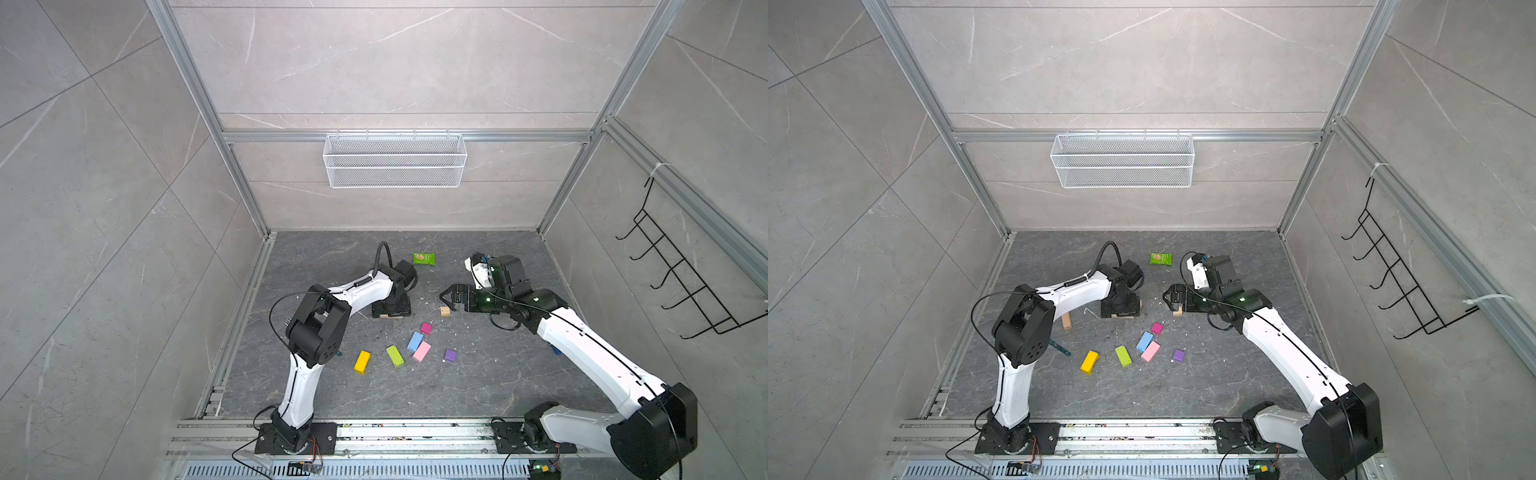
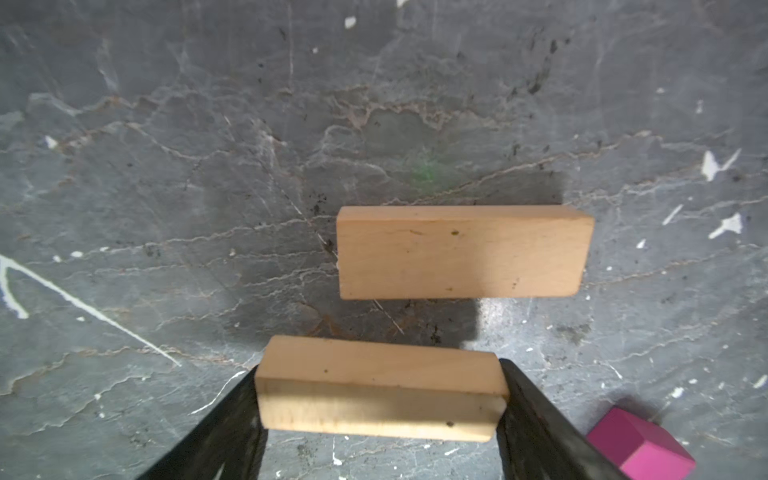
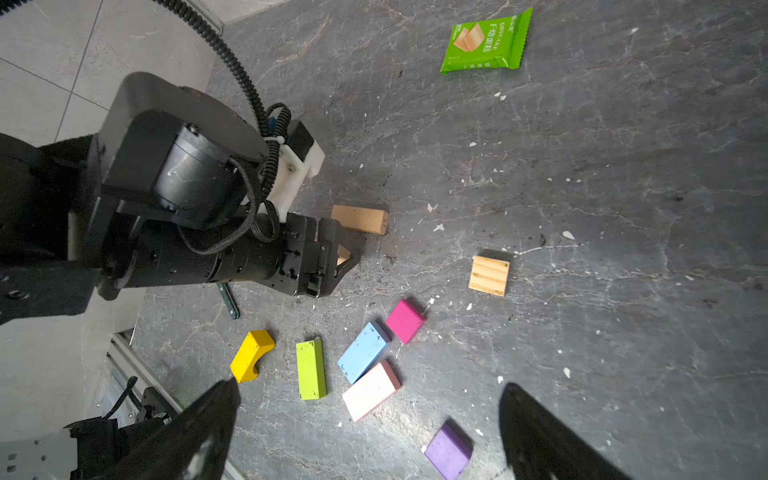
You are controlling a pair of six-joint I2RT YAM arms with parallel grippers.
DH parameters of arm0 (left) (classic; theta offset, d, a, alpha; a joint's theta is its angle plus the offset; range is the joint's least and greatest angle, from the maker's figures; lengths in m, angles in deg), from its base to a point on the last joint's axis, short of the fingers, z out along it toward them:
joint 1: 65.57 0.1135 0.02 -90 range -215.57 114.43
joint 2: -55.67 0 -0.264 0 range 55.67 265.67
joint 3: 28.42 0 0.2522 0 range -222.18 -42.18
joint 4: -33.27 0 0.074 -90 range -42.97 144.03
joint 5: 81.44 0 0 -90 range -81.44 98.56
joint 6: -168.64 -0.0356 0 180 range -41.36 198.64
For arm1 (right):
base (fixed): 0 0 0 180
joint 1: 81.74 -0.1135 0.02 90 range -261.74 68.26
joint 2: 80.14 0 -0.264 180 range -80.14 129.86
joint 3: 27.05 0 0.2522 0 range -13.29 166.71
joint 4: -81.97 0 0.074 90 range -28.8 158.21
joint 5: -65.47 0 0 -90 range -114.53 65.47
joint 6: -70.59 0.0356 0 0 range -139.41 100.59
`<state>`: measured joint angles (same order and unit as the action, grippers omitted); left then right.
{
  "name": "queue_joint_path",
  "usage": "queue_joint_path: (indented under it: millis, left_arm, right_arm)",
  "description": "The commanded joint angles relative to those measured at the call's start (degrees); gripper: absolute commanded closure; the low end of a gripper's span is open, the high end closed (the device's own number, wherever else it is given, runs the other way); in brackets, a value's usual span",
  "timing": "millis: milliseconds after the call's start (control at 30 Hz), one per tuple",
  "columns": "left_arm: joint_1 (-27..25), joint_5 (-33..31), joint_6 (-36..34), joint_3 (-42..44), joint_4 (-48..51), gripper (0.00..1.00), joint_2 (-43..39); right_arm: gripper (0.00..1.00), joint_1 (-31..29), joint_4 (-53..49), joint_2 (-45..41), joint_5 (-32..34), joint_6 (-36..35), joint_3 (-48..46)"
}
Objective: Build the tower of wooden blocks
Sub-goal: 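Carry the held wood bar over another long wood bar farther from the robot, then align the held bar above the wood bar on the table with the left gripper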
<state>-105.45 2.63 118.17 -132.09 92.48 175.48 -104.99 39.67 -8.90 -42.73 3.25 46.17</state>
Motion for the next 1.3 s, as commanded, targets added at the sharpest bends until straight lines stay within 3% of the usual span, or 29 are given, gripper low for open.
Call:
queue_joint_path:
  millis: [0,233,400,533,833,1267]
  left_arm:
    - [-0.8,-1.3,1.5,-1.8,2.4,0.36,1.1]
    - [-0.9,-1.1,1.4,-1.4,2.3,0.26,2.1]
    - [-0.9,-2.1,0.8,-0.4,1.9,0.11,1.0]
    - [-1.2,-2.3,-2.4,-0.1,1.0,0.06,0.3]
    - [-1.3,-3.3,-9.4,3.0,-2.1,0.06,-0.3]
    - [-1.3,-2.2,-9.2,4.0,-1.9,0.19,0.1]
  right_arm:
    - [0.01,-0.2,-0.7,-0.8,0.6,-0.6,0.1]
    - [0.01,-0.2,-0.7,-0.8,1.0,-0.1,-0.1]
    - [0.01,-0.2,-0.7,-0.8,1.1,0.1,-0.2]
    - [0.01,-0.2,-0.5,-0.7,0.7,0.3,-0.1]
    - [0.01,-0.2,-0.7,-0.7,0.4,0.7,0.0]
    - [0.01,-0.2,-1.4,-1.0,0.6,1.0,0.3]
